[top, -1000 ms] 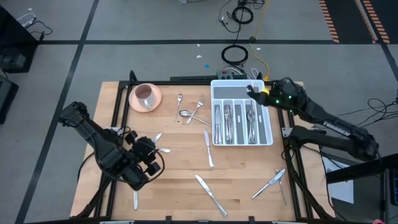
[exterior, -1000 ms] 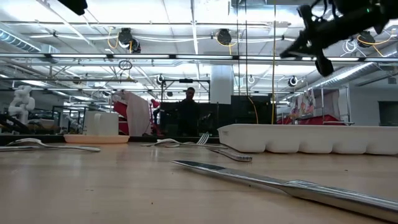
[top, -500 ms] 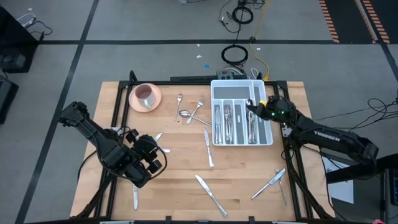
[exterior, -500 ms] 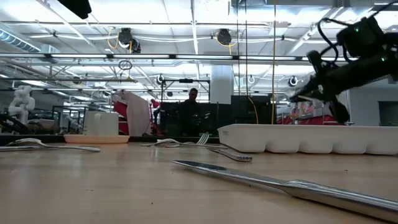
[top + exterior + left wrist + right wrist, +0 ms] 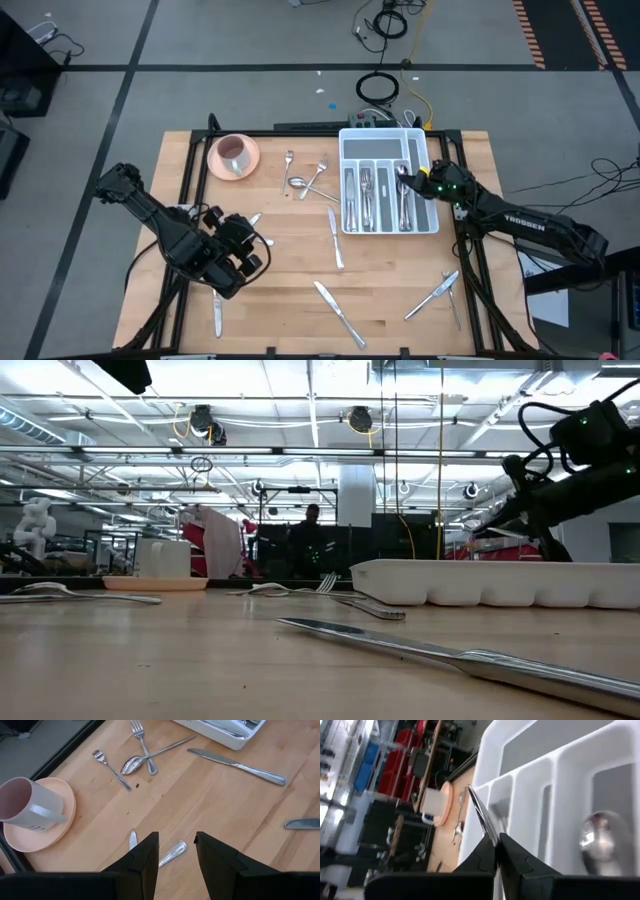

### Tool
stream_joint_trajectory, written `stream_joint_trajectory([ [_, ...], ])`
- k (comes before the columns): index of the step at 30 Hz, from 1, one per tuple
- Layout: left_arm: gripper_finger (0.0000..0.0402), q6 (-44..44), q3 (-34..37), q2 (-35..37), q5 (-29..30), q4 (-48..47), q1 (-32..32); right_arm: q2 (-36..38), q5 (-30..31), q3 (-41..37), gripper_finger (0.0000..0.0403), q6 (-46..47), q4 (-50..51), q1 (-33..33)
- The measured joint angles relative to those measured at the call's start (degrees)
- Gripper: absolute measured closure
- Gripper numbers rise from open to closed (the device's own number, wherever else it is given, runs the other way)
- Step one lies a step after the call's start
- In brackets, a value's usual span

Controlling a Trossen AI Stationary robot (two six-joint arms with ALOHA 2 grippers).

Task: Sort silverware
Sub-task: Put the silver spoon into the white silverware tray

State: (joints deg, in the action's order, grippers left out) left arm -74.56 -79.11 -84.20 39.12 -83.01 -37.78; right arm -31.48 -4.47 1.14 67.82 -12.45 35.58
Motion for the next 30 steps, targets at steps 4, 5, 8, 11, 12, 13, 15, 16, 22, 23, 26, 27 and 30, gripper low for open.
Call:
stream_joint_trajectory([
  [4, 0.0263, 0.0, 0.0, 0.0, 0.0, 0.0, 0.0, 0.0, -0.6, 6.1, 0.0402, -2.4, 1.3, -1.0],
  [5, 0.0263, 0.1, 0.0, 0.0, 0.0, 0.0, 0.1, 0.0, -0.4, 8.9, 0.0402, -3.4, 5.2, -1.0],
  [8, 0.0263, 0.3, 0.0, 0.0, 0.0, 0.0, 0.3, -0.5, 1.0, 17.2, 0.0402, -9.5, 26.0, -1.0],
  [11, 0.0263, 0.3, 0.0, 0.0, 0.1, 0.0, 0.3, -0.8, 4.7, 24.2, 0.0402, -14.7, 42.2, -1.0],
  [12, 0.0263, 0.4, 0.0, 0.0, 0.3, 0.0, 0.3, -0.8, 5.2, 25.2, 0.0402, -15.4, 44.9, -1.0],
  [13, 0.0263, 0.5, 0.0, 0.0, 0.5, 0.0, 0.3, -0.8, 5.3, 25.4, 0.0402, -15.6, 47.1, -1.0],
  [15, 0.0263, 1.4, 0.0, 0.0, 1.0, 0.1, 0.3, -0.8, 5.4, 24.9, 0.0402, -15.2, 50.6, -1.1],
  [16, 0.0263, 1.4, 0.0, 0.0, 1.2, 0.1, 0.3, -0.7, 5.6, 24.3, 0.0402, -14.6, 50.9, -1.3],
  [22, 0.0263, 1.5, 0.0, 0.0, 1.5, 0.1, 0.3, -0.6, 6.1, 17.6, 0.0402, -10.4, 44.0, -2.6],
  [23, 0.0263, 1.5, 0.0, 0.0, 1.5, 0.1, 0.3, -0.6, 6.8, 16.2, 0.0402, -9.4, 42.2, -2.8],
  [26, 0.0263, 1.5, 0.0, 0.0, 1.5, 0.1, 0.3, -0.6, 8.9, 11.9, 0.0403, -6.0, 36.2, -3.8],
  [27, 0.0263, 1.5, 0.0, 0.0, 1.5, 0.1, 0.3, -0.6, 9.2, 10.4, 0.0403, -5.0, 33.9, -4.1],
  [30, 0.0263, 1.5, 0.0, 0.0, 1.4, 0.1, 0.3, -0.5, 10.9, 7.6, 0.0403, -2.9, 29.6, -5.1],
])
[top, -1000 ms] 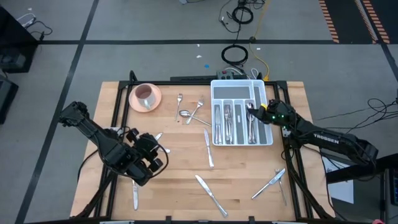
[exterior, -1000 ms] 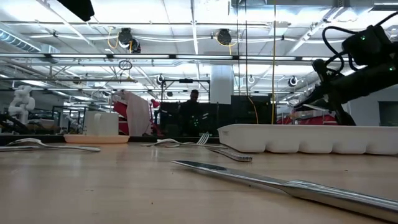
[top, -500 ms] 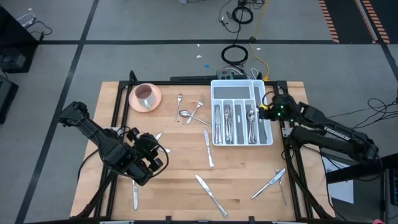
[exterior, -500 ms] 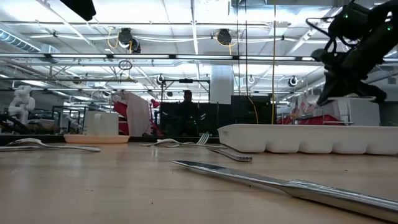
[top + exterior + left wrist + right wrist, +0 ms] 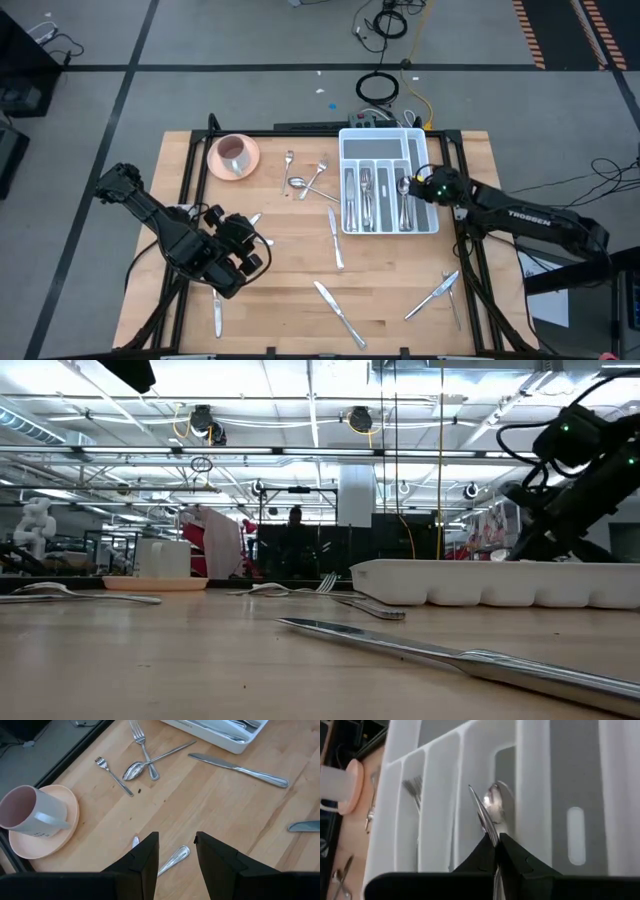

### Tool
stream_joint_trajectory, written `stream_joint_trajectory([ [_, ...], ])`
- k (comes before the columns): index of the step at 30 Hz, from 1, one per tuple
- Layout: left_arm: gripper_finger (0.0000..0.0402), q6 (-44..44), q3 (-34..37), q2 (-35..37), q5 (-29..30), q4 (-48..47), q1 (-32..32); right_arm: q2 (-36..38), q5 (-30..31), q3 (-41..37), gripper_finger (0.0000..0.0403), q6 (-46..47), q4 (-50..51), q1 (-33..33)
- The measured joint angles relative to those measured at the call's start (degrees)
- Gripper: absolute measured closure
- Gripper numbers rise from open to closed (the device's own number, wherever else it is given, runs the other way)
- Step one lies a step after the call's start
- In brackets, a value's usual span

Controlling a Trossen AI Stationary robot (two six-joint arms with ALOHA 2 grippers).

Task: Sort silverware
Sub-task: Put the silver spoon into the white silverware tray

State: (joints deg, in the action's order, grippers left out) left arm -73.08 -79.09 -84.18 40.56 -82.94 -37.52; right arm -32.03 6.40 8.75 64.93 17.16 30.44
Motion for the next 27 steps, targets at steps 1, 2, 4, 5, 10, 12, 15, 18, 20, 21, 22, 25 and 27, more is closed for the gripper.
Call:
stream_joint_trajectory([
  [1, 0.0263, 0.0, 0.0, 0.0, 0.0, 0.0, 0.0, 0.0, 0.7, -0.5, 0.0403, 0.3, -0.3, -0.2],
  [2, 0.0263, 0.0, 0.0, 0.0, 0.0, 0.0, 0.0, 0.0, 1.1, -0.9, 0.0403, 0.4, -0.4, -0.5],
  [4, 0.0263, 0.0, 0.0, 0.0, 0.0, 0.0, 0.2, 0.0, 1.5, -1.1, 0.0403, 0.4, -0.9, -0.8],
  [5, 0.0263, 0.0, 0.0, 0.0, 0.0, 0.0, 0.4, -0.1, 1.6, -1.2, 0.0403, 0.3, -0.7, -0.9],
  [10, 0.0263, 0.1, 0.0, 0.0, 0.2, 0.0, 1.5, -1.4, 1.5, -1.1, 0.0403, -1.0, -1.1, -0.9],
  [12, 0.0263, 0.1, 0.0, 0.0, 0.2, 0.0, 1.8, -2.2, 1.3, -1.1, 0.0403, -1.4, -1.3, -0.9],
  [15, 0.0263, 0.4, 0.0, 0.0, 0.3, 0.0, 2.0, -3.3, 1.2, -1.1, 0.0403, -1.5, -2.2, -0.9],
  [18, 0.0263, 0.4, 0.0, 0.0, 0.3, 0.0, 1.9, -4.2, 1.0, -1.1, 0.0403, -1.7, -3.4, -0.9],
  [20, 0.0263, 0.3, 0.0, 0.0, 0.3, 0.0, 1.9, -4.5, 1.0, -1.1, 0.0399, -1.9, -3.9, -0.9],
  [21, 0.0263, 0.3, 0.0, 0.0, 0.3, 0.0, 1.9, -4.5, 1.0, -1.1, 0.0396, -1.9, -3.9, -0.9],
  [22, 0.0263, 0.3, 0.0, 0.0, 0.3, 0.0, 1.9, -4.5, 1.0, -1.1, 0.0391, -1.5, -4.0, -0.9],
  [25, 0.0263, 0.3, 0.0, 0.0, 0.3, 0.0, 1.9, -4.5, 0.9, -1.1, 0.0371, -1.3, -4.2, -0.9],
  [27, 0.0263, 0.3, 0.0, 0.0, 0.3, 0.0, 1.9, -4.5, 0.8, -1.1, 0.0354, -1.3, -4.5, -0.9],
])
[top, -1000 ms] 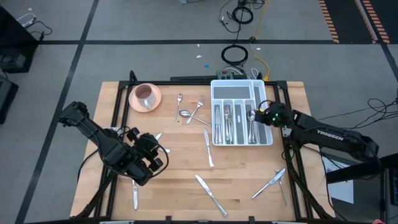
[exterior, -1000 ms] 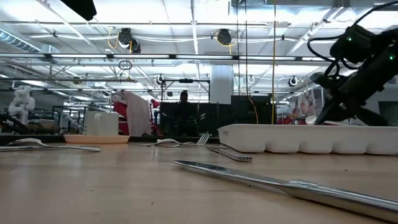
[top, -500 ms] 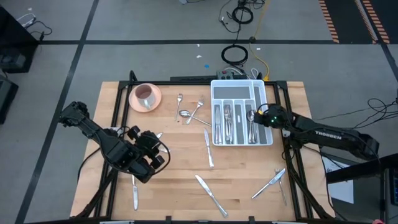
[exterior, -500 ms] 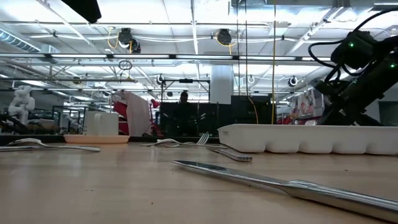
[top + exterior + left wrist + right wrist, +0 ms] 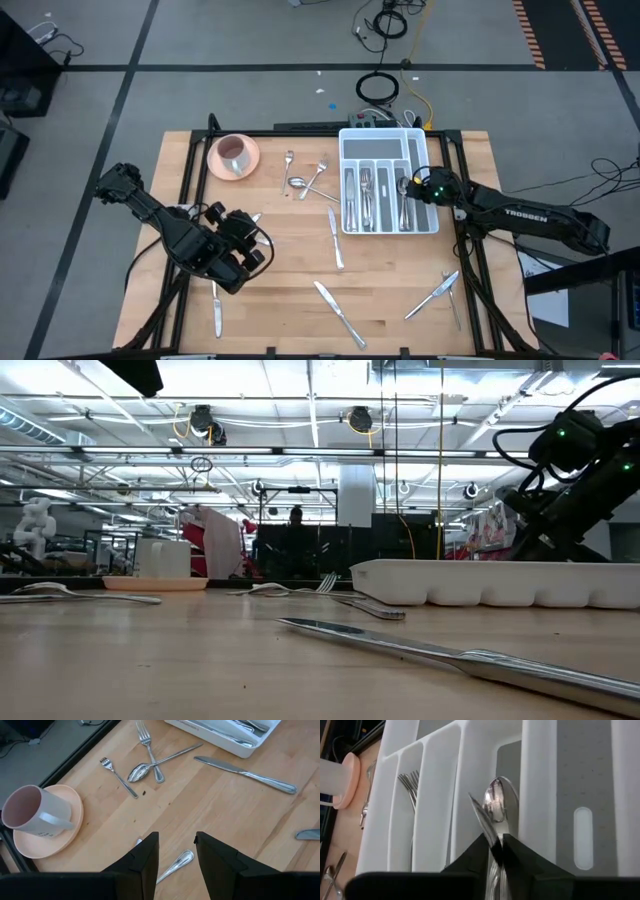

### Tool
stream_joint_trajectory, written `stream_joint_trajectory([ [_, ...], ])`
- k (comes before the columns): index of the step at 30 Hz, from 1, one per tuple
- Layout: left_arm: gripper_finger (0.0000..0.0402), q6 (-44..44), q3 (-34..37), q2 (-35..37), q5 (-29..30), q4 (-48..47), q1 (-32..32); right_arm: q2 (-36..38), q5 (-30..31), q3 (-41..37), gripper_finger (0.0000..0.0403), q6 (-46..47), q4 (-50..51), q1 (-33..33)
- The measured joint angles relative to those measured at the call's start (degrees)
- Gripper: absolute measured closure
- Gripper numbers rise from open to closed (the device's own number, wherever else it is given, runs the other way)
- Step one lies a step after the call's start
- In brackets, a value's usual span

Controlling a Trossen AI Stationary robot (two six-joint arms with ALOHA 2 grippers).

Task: Sort silverware
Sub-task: Put the silver spoon into the white silverware tray

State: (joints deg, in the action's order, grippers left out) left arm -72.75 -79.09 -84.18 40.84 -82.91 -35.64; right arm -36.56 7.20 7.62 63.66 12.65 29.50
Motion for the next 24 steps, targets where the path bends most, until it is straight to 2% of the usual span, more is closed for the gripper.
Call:
stream_joint_trajectory([
  [9, 0.0263, 0.0, 0.0, 0.0, 0.0, 0.0, 0.0, 0.0, 0.0, 0.0, 0.0298, 0.0, -0.8, 0.0],
  [14, 0.0263, 0.0, 0.0, 0.0, -0.1, 0.0, 0.0, 0.6, 1.1, 1.0, 0.0282, -5.2, -1.8, 0.1],
  [18, 0.0263, 0.2, 0.0, 0.0, -0.1, 0.2, 0.1, 1.9, 2.0, 6.1, 0.0271, -11.4, -2.3, 0.1],
  [21, 0.0263, 3.6, 0.0, 0.0, 0.2, 0.1, 1.8, 2.1, 2.2, 11.7, 0.0265, -17.4, 0.9, 0.1],
  [24, 0.0263, 6.5, 0.0, 0.0, 4.3, 0.9, 6.4, 1.9, 2.3, 18.0, 0.0261, -23.2, 6.5, 0.1],
])
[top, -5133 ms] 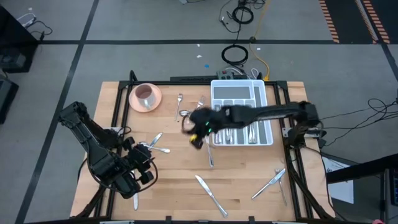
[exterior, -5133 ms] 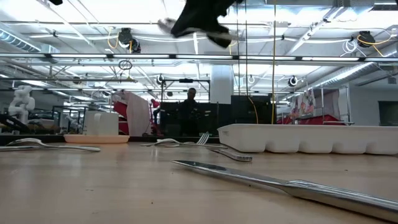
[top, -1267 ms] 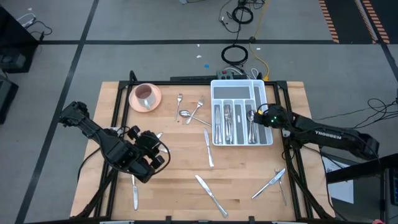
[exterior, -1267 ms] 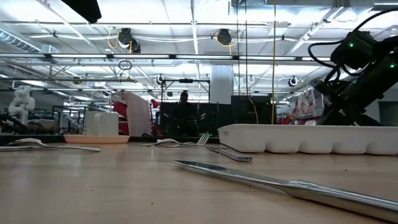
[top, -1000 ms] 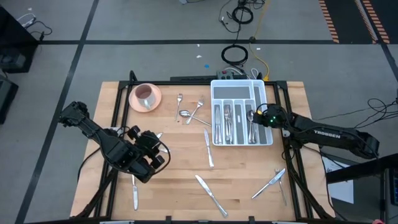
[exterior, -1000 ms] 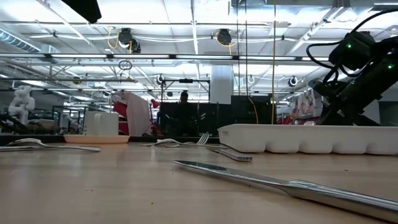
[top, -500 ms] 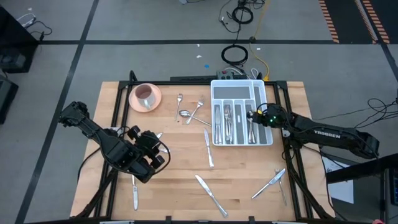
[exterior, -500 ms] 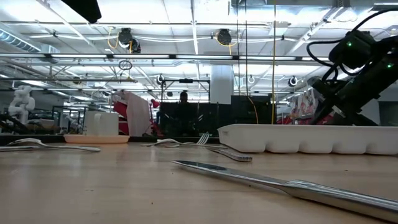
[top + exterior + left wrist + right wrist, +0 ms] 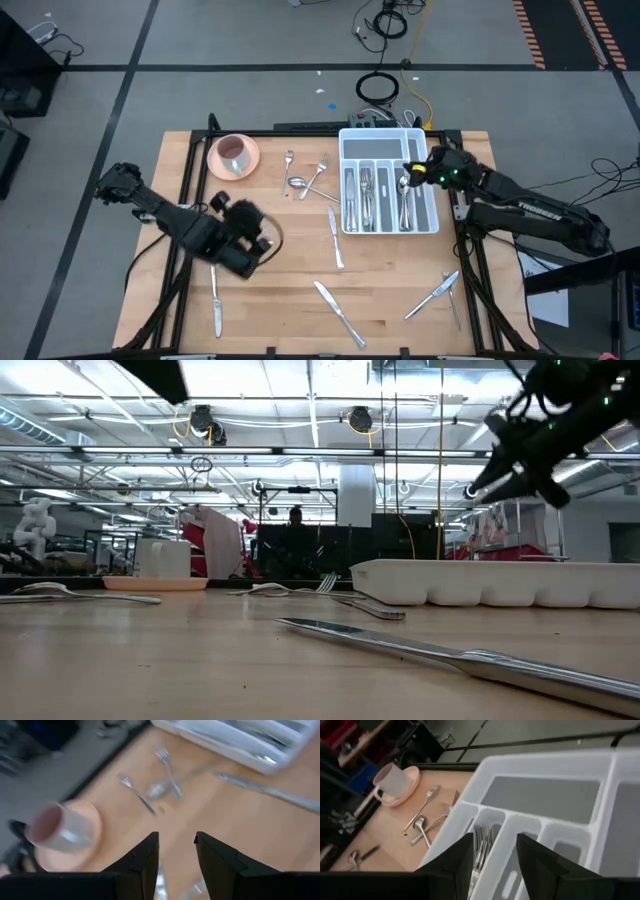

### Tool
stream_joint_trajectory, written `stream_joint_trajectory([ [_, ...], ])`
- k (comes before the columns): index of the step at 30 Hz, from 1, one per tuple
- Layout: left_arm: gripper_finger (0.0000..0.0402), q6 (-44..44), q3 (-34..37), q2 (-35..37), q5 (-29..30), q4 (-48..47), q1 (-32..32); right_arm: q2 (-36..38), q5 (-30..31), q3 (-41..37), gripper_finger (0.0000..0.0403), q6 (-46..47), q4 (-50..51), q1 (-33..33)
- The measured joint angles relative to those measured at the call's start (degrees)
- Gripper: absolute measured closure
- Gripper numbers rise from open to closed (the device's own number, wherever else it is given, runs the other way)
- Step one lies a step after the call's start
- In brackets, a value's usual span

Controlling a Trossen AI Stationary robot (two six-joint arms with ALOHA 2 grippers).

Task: Sort silverware
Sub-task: Put the silver spoon into the white silverware tray

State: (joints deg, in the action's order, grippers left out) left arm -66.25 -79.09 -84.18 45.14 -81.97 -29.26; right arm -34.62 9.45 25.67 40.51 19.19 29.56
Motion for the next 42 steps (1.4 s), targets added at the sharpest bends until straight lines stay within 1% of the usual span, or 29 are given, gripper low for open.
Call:
stream_joint_trajectory([
  [1, 0.0263, 3.1, 0.0, 0.0, 0.4, 1.4, 2.3, 0.0, 0.0, 2.2, 0.0261, -1.5, 2.3, 0.0],
  [2, 0.0263, 8.5, 0.0, 0.0, -0.2, 3.8, 4.8, 0.0, 0.0, 4.3, 0.0261, -3.0, 4.4, 0.0],
  [3, 0.0263, 15.9, 0.0, 0.0, -2.5, 6.9, 7.8, 0.0, 0.1, 6.2, 0.0261, -4.5, 6.1, 0.0],
  [6, 0.0263, 37.6, 0.0, -0.3, -13.8, 17.7, 17.6, 0.0, 0.1, 11.5, 0.0261, -8.8, 10.0, 0.0],
  [8, 0.0263, 47.8, 0.0, -1.0, -17.8, 24.3, 23.9, 0.0, 0.0, 14.0, 0.0261, -11.1, 11.2, 0.0],
  [10, 0.0263, 58.0, 0.0, -1.1, -20.7, 28.6, 30.0, 0.0, -0.2, 15.6, 0.0261, -13.4, 11.5, 0.0],
  [12, 0.0263, 69.1, -0.1, -1.4, -26.4, 33.4, 35.8, 0.0, -0.4, 16.6, 0.0261, -15.0, 12.1, 0.0],
  [14, 0.0263, 77.5, -0.1, -1.9, -32.9, 35.9, 41.1, 0.0, -0.5, 17.2, 0.0261, -16.1, 12.7, 0.0],
  [16, 0.0263, 82.9, 0.0, -3.4, -37.3, 38.8, 45.5, 0.2, -0.8, 17.5, 0.0261, -16.3, 13.4, 0.0],
  [19, 0.0263, 88.9, 0.0, -6.2, -42.9, 40.2, 50.8, 0.5, -1.4, 17.5, 0.0261, -16.2, 14.4, 0.0],
  [21, 0.0263, 92.0, 0.0, -8.8, -45.1, 41.4, 53.0, 0.6, -2.4, 17.6, 0.0261, -16.2, 15.2, 0.0],
  [24, 0.0263, 96.2, 0.0, -12.7, -46.1, 40.6, 54.7, 0.6, -3.6, 17.6, 0.0261, -15.7, 16.5, 0.0],
  [29, 0.0263, 102.6, 0.0, -18.9, -47.5, 40.6, 56.3, 0.6, -3.8, 17.6, 0.0261, -15.1, 17.1, -0.1],
  [34, 0.0263, 102.9, 0.0, -24.6, -48.1, 40.3, 56.4, 0.6, -3.6, 17.6, 0.0261, -14.2, 17.1, 0.0],
  [38, 0.0263, 102.6, 0.0, -26.7, -48.0, 39.4, 56.3, 0.6, -3.5, 17.6, 0.0261, -14.2, 17.1, 0.0],
  [42, 0.0263, 98.0, 0.0, -26.9, -44.9, 38.8, 55.8, 0.6, -3.3, 17.6, 0.0261, -14.2, 17.1, 0.0],
])
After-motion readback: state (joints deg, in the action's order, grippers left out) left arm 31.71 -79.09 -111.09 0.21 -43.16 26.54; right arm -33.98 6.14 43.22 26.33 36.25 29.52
